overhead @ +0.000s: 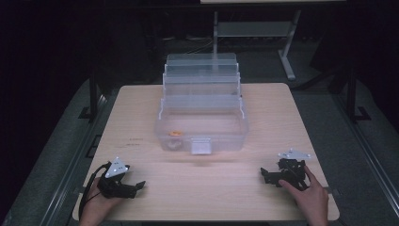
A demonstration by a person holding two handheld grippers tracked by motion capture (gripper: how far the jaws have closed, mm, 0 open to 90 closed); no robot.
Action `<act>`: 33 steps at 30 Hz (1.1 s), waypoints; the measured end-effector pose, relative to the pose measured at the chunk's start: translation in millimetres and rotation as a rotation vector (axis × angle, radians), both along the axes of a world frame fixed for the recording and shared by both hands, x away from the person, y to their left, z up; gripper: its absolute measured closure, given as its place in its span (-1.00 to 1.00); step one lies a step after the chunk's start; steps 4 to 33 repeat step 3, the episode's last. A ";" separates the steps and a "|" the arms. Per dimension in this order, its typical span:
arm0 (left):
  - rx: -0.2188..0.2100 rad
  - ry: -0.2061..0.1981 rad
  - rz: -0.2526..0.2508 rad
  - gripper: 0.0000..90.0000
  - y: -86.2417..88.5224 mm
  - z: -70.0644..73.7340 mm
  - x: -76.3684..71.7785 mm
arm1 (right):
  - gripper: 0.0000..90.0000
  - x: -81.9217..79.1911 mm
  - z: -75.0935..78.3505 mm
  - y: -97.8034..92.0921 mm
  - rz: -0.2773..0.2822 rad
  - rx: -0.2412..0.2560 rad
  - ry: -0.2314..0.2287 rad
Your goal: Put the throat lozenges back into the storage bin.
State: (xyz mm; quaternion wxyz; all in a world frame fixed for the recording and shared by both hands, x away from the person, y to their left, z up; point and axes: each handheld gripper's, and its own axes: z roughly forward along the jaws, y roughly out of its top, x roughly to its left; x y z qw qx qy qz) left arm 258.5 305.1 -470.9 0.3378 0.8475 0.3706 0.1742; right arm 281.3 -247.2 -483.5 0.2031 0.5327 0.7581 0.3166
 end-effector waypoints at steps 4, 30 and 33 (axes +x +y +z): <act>-0.021 -0.006 -0.010 -0.76 -0.2 -2.1 0.4 | -1.00 0.0 0.0 0.0 0.000 0.000 0.000; -0.021 -0.006 -0.010 -0.76 -0.2 -2.1 0.4 | -1.00 0.0 0.0 0.0 0.000 0.000 0.000; -0.021 -0.006 -0.010 -0.76 -0.2 -2.1 0.4 | -1.00 0.0 0.0 0.0 0.000 0.000 0.000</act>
